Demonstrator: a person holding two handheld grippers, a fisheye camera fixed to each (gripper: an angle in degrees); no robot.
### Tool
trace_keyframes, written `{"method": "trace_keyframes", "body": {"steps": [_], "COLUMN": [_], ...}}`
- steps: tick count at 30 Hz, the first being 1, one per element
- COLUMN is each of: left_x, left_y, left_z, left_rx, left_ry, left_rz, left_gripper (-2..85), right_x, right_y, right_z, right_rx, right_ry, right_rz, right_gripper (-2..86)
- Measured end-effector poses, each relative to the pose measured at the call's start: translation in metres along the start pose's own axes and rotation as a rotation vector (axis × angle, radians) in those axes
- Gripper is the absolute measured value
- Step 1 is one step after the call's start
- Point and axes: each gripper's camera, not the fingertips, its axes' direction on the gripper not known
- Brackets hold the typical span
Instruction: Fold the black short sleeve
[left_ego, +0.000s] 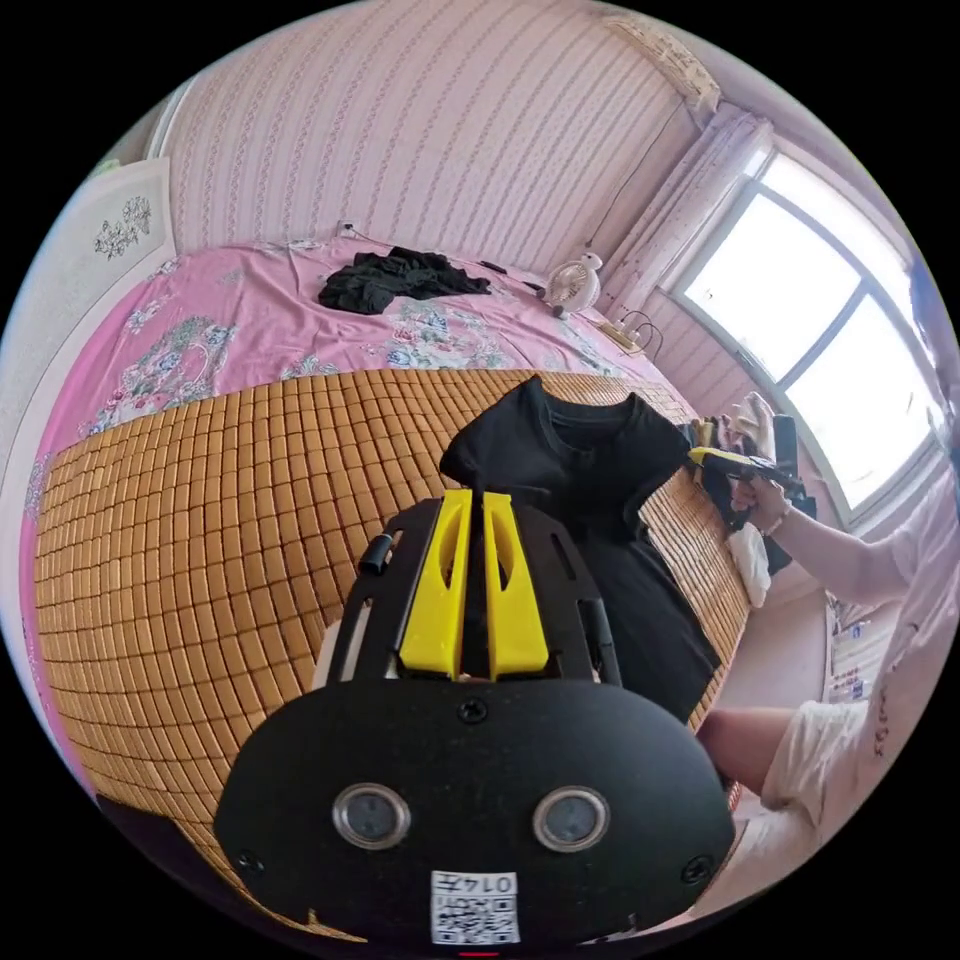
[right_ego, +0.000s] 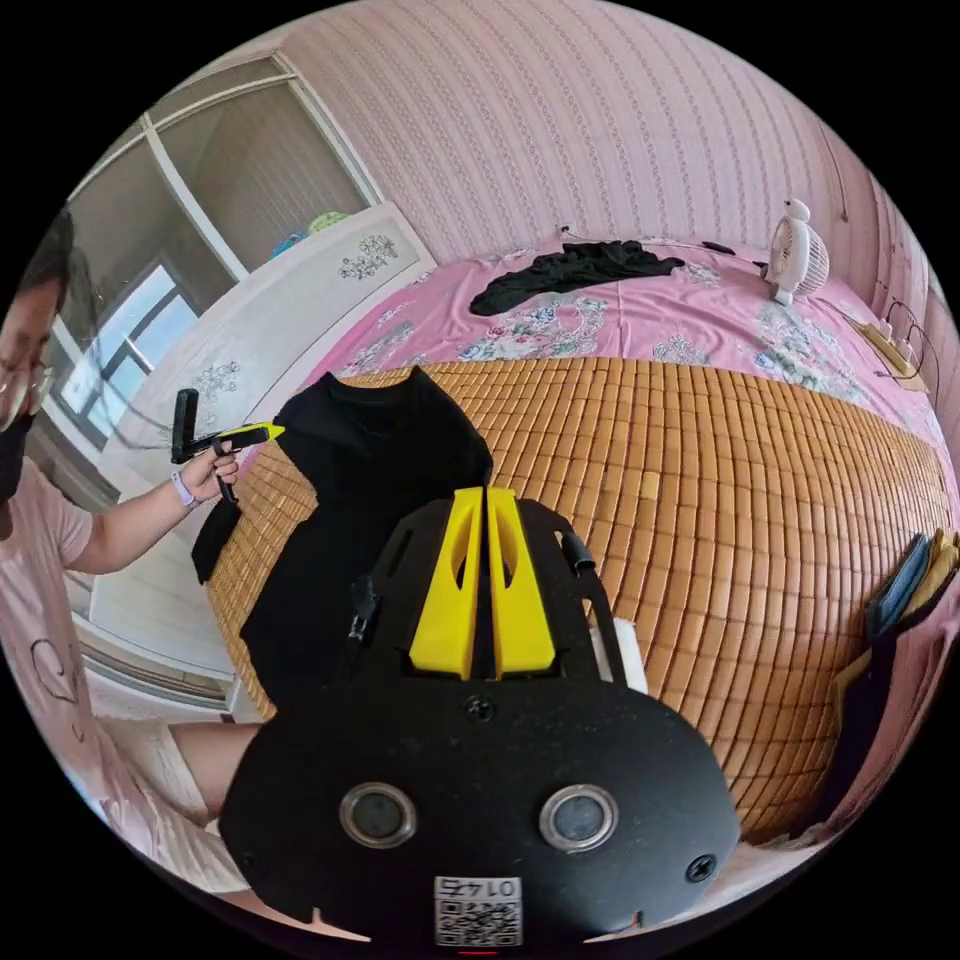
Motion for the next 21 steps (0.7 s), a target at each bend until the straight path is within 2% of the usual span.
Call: {"method": "trace_keyframes", "body": {"steps": [4, 9, 11, 17, 21], "left_x": [0.022, 0.028, 0.027, 0.039, 0.041], "left_y": [0.096, 0.221, 0.256, 0.253, 0.243], "left_z": [-0.049, -0.062, -0.066, -0.064, -0.054], "left_rx": [-0.085, -0.258, -0.272, -0.225, -0.215], "left_ry": [0.075, -0.010, 0.015, -0.024, -0.044], "left_rz": [-0.111, -0.398, -0.555, -0.593, -0.618], "left_gripper": [2.1, 4.2, 4.0, 5.1, 6.9], "right_x": [-0.029, -0.039, -0.045, -0.069, -0.074], "right_y": [0.102, 0.200, 0.204, 0.178, 0.172], "right_z": [-0.039, -0.032, -0.037, -0.026, -0.019], "right_rx": [-0.144, -0.424, -0.431, -0.416, -0.378], "right_ry": [-0.127, 0.024, 0.042, -0.023, -0.075], "right_rz": [0.117, 0.328, 0.347, 0.360, 0.474], "right_gripper": [0.4, 0.8, 1.6, 6.6, 7.1]}}
